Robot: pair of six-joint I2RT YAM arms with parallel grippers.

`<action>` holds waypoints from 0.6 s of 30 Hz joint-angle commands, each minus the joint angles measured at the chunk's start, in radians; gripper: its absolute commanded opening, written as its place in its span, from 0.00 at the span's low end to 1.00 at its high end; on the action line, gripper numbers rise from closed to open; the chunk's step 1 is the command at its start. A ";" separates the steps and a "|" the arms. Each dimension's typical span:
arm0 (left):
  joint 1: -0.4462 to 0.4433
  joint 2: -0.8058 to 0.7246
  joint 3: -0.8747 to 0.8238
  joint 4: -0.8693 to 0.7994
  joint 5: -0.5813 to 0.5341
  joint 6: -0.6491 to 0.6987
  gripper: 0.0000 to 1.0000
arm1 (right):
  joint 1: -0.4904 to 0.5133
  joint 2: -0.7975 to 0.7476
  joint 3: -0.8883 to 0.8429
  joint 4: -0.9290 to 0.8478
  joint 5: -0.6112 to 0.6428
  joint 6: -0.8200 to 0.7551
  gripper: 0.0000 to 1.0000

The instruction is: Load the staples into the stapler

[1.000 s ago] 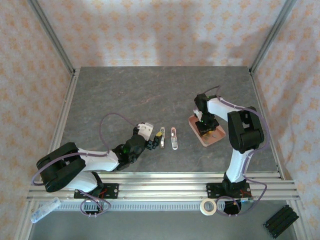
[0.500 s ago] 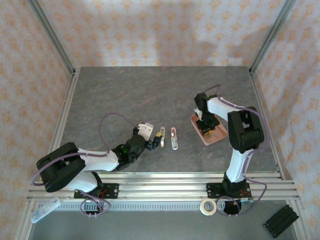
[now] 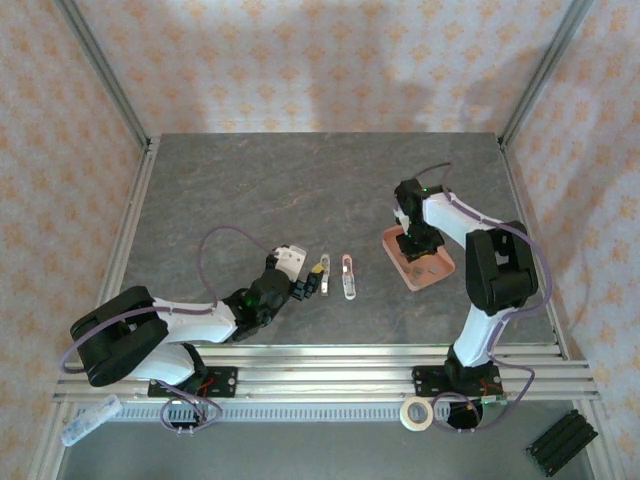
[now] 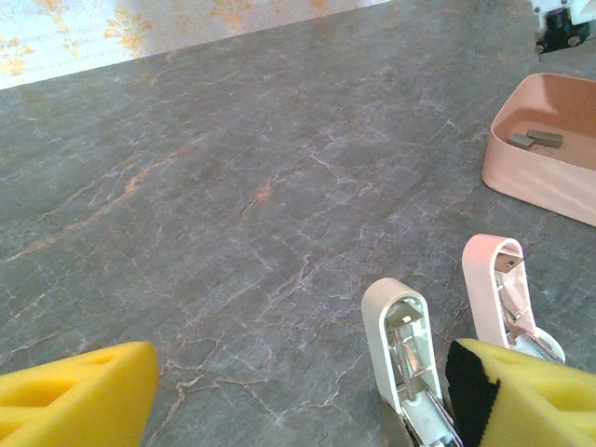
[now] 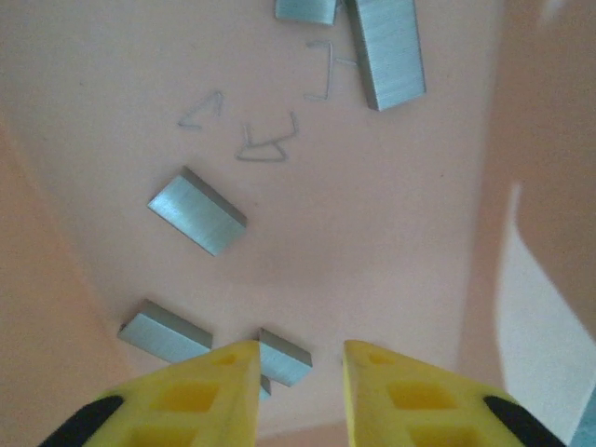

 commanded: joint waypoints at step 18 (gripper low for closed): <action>0.013 -0.023 0.021 -0.026 -0.001 0.026 0.82 | -0.004 0.140 -0.010 -0.012 0.117 -0.003 0.31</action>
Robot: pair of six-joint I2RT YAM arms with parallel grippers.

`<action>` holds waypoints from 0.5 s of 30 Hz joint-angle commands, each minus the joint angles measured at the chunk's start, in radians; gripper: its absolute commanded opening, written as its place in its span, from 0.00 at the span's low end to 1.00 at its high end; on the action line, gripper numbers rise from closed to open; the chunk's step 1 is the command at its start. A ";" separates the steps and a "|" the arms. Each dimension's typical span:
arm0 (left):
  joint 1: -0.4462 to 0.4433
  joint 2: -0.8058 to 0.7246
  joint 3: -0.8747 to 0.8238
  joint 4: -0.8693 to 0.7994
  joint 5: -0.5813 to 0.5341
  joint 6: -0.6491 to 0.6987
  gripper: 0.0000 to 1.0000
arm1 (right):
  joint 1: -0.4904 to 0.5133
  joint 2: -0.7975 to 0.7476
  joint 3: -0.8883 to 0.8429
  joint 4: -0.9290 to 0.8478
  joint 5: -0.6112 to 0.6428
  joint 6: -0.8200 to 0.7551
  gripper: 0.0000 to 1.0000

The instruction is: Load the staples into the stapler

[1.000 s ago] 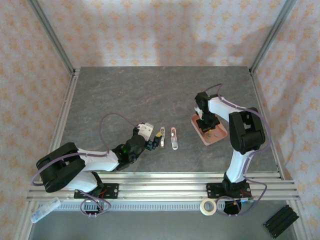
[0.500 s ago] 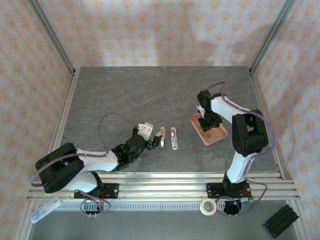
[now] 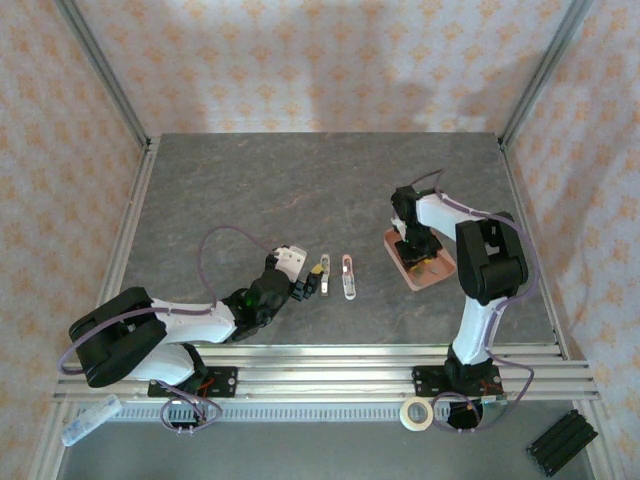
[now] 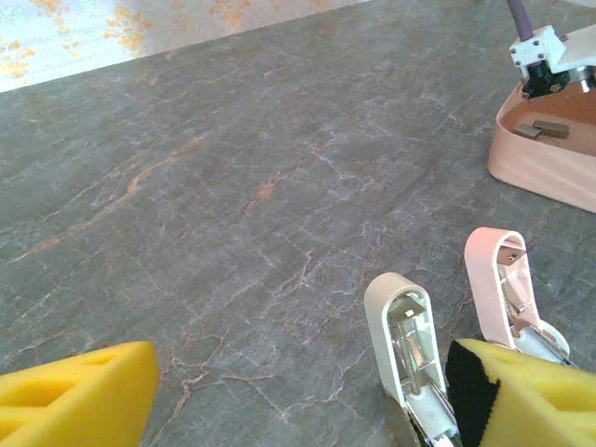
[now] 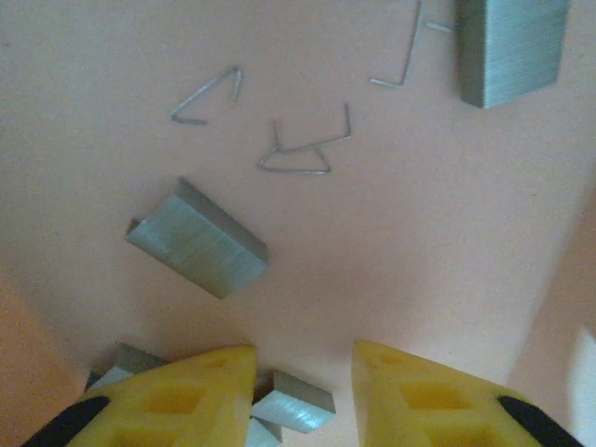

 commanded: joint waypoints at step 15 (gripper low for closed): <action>0.012 -0.005 0.029 -0.005 0.005 0.012 0.82 | -0.008 -0.093 -0.008 0.045 0.031 0.090 0.20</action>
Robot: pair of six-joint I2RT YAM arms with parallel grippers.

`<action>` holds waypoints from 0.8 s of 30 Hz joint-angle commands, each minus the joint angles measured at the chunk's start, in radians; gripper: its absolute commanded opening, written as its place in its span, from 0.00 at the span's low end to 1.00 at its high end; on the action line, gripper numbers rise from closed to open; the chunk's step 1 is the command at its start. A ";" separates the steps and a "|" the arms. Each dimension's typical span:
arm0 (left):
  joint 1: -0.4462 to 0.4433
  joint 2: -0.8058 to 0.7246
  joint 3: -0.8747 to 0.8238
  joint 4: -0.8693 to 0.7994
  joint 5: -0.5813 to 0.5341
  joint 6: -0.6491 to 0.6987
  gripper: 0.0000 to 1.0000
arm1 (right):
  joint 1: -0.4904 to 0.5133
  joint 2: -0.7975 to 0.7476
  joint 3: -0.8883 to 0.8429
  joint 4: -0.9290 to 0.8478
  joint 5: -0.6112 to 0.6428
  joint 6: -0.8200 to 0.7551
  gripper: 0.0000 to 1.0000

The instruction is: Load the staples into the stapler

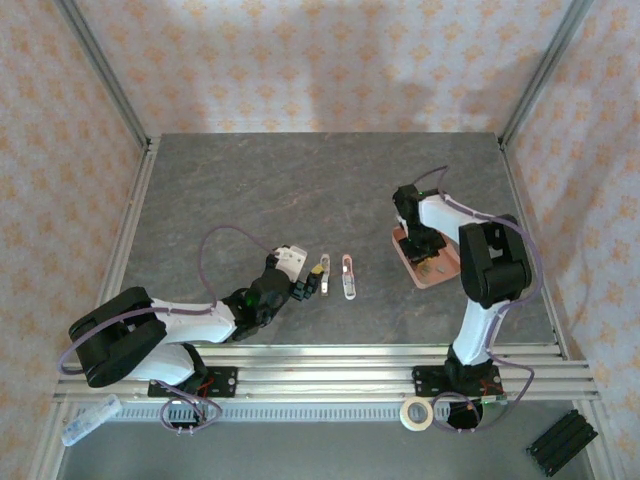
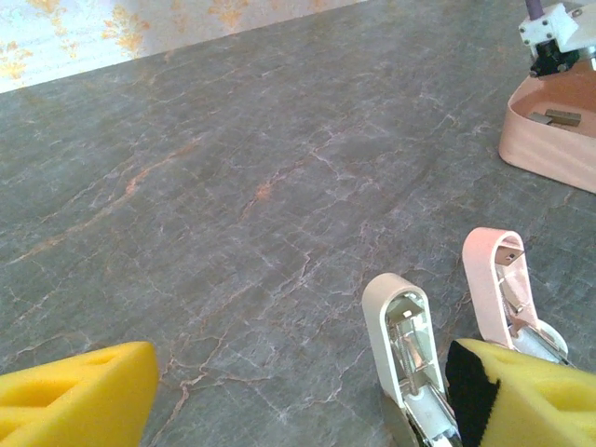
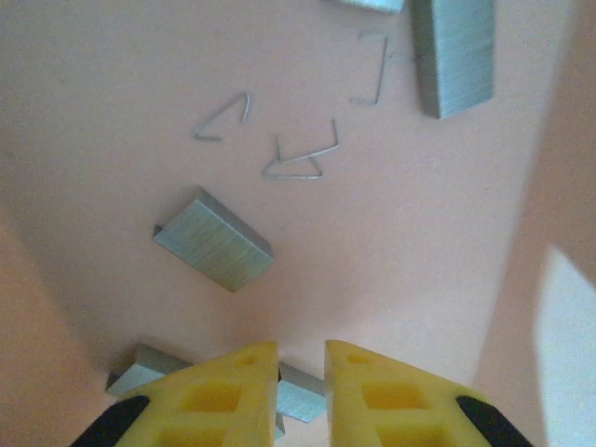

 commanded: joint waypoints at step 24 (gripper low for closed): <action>0.012 -0.028 0.015 -0.018 0.002 0.007 0.82 | 0.027 -0.134 0.050 0.081 -0.192 0.370 0.36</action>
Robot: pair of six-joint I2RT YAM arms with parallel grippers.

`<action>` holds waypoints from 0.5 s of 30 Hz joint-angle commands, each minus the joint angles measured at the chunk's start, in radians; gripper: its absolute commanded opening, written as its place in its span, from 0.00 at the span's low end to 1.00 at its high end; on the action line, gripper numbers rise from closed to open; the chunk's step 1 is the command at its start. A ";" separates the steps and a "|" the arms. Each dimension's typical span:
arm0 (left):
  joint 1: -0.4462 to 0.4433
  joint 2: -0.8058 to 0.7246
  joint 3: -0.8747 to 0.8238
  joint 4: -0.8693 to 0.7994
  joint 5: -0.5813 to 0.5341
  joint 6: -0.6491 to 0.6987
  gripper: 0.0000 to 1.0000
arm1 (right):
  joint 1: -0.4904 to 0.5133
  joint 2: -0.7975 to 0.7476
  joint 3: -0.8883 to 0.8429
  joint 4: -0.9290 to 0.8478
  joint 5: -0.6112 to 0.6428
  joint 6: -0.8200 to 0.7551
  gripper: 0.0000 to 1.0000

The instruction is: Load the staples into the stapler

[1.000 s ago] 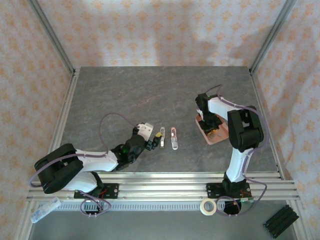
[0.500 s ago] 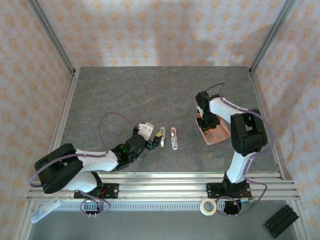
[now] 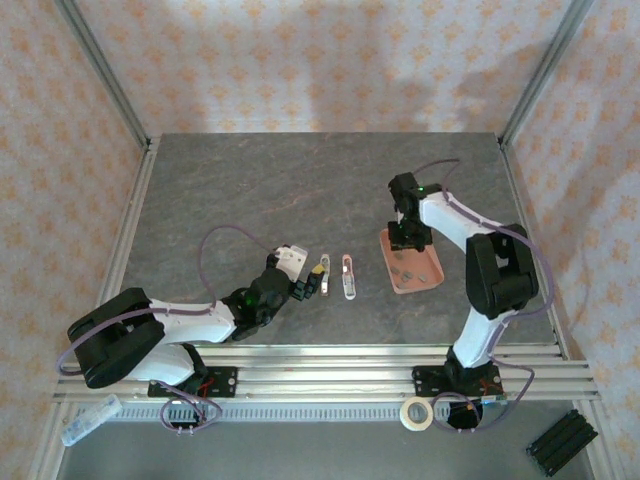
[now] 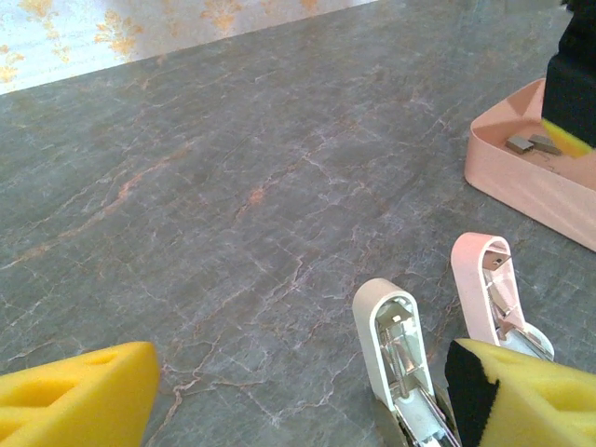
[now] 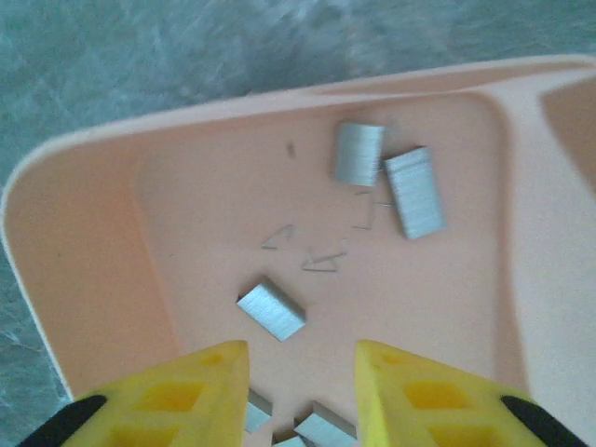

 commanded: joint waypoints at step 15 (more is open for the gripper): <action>0.012 0.002 0.021 0.006 -0.002 -0.001 0.82 | 0.027 0.109 0.077 -0.026 0.020 -0.157 0.40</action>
